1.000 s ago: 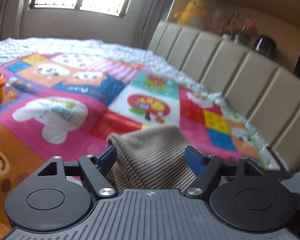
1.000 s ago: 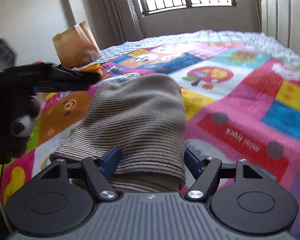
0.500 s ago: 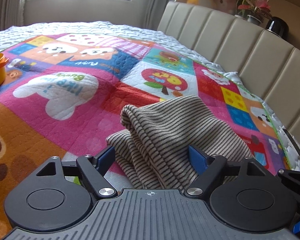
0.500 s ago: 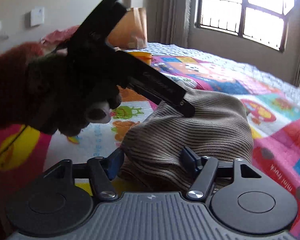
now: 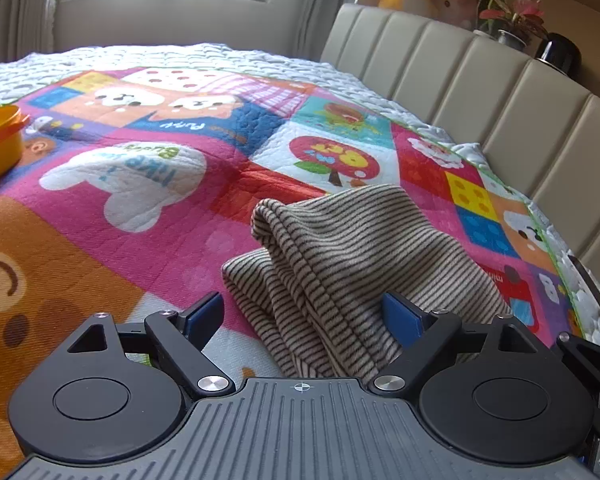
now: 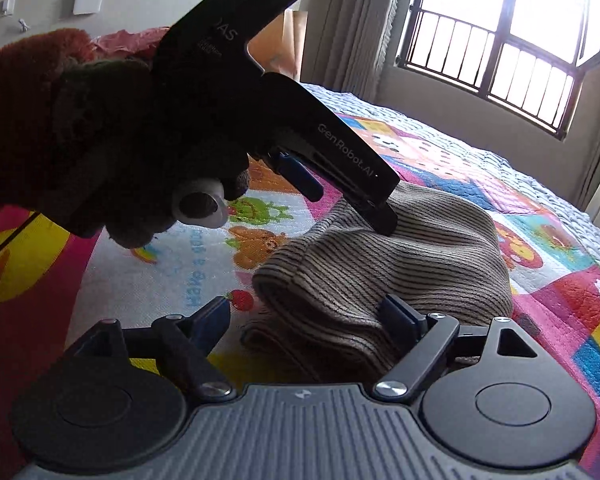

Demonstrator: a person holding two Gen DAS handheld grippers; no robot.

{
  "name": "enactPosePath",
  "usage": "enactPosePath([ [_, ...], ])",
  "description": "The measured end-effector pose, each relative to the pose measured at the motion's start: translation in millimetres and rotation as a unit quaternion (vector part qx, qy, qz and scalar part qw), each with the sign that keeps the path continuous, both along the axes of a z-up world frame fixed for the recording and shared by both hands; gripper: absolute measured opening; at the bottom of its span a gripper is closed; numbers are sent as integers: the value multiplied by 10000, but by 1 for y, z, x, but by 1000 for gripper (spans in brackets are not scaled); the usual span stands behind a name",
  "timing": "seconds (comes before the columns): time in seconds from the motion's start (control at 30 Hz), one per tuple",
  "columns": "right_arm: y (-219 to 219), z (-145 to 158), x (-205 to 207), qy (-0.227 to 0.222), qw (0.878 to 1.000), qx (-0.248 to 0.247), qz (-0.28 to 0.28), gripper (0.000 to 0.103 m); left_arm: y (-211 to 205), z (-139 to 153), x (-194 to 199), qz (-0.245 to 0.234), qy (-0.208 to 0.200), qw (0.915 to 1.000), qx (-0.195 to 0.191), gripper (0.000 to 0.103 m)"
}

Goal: Fold clothes

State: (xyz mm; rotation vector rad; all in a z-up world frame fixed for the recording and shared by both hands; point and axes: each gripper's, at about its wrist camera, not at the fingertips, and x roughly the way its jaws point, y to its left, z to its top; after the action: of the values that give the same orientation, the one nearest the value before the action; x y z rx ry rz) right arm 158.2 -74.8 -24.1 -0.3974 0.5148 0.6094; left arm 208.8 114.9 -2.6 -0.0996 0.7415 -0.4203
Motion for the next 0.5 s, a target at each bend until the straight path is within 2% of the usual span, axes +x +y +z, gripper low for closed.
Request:
enactPosePath([
  [0.23,-2,0,4,148,9996,243,61,100,6,-6,-5,54,92,9999,-15,93],
  [0.3,-13,11,9,404,9972,628,83,100,9,-10,-6,85,128,9998,-97,94],
  [0.37,-37,30,18,771,9893,1234,59,100,13,-13,-6,123,175,9996,-208,94],
  [0.5,-94,65,49,932,9716,2110,-520,97,19,-20,-4,186,277,9984,-448,95],
])
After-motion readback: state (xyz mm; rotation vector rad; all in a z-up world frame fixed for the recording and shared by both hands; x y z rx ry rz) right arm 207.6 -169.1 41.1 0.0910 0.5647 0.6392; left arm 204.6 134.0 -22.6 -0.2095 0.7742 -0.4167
